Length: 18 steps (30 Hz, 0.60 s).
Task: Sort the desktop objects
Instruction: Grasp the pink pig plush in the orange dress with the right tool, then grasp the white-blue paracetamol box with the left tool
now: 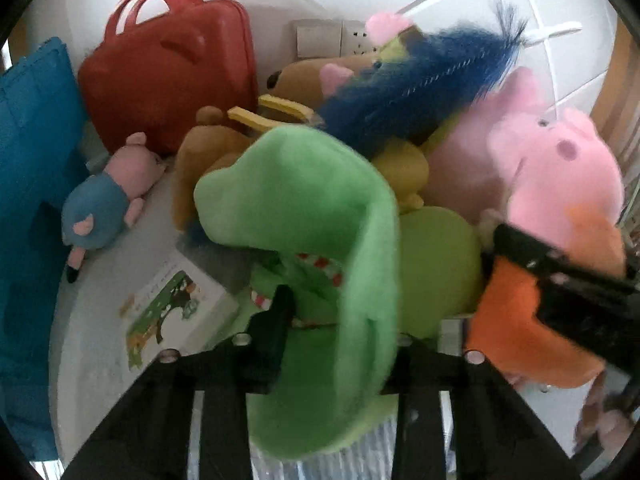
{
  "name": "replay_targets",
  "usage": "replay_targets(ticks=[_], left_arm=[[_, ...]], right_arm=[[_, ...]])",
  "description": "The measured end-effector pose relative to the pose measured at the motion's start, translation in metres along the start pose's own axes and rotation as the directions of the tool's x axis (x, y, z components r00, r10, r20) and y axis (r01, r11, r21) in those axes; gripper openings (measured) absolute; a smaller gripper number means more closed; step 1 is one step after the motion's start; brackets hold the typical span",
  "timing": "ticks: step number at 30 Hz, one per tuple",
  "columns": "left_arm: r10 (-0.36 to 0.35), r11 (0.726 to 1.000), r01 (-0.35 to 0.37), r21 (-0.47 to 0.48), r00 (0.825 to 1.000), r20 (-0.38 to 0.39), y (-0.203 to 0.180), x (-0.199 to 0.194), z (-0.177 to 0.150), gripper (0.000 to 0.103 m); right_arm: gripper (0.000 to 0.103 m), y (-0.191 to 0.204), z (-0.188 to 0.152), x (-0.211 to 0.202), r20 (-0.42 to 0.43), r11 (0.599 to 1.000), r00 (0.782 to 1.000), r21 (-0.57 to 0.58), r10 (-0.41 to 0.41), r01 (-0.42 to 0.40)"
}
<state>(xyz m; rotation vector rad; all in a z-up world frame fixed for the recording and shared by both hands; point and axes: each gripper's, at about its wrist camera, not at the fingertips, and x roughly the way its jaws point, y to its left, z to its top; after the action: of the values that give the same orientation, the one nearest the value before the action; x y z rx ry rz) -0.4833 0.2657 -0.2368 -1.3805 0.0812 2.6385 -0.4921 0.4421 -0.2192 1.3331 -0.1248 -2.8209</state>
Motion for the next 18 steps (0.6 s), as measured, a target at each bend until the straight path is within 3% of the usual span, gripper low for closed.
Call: replay_targets(ticks=[5, 11, 12, 14, 18], left_arm=[[0.018, 1.000, -0.017, -0.015, 1.000, 0.015, 0.010, -0.030, -0.010, 0.009], [0.051, 0.998, -0.048, -0.040, 0.995, 0.080, 0.026, -0.084, -0.025, 0.008], [0.056, 0.998, -0.052, -0.043, 0.994, 0.094, 0.027, -0.093, -0.028, 0.000], [0.075, 0.996, -0.069, -0.049, 0.988, 0.135, 0.031, -0.117, -0.033, 0.000], [0.065, 0.997, -0.060, -0.038, 0.988, 0.143, 0.034, -0.139, -0.037, 0.000]], right_arm=[[0.076, 0.007, -0.010, -0.030, 0.024, 0.999, 0.999, -0.007, 0.049, -0.048], [0.076, 0.025, -0.024, -0.084, 0.084, 0.996, 0.993, -0.039, 0.078, -0.075], [0.076, 0.026, -0.026, -0.092, 0.093, 0.996, 0.993, -0.041, 0.079, -0.075], [0.076, 0.026, -0.029, -0.106, 0.110, 0.996, 0.991, -0.043, 0.081, -0.077], [0.076, 0.026, -0.040, -0.134, 0.139, 0.997, 0.988, -0.031, 0.067, -0.063]])
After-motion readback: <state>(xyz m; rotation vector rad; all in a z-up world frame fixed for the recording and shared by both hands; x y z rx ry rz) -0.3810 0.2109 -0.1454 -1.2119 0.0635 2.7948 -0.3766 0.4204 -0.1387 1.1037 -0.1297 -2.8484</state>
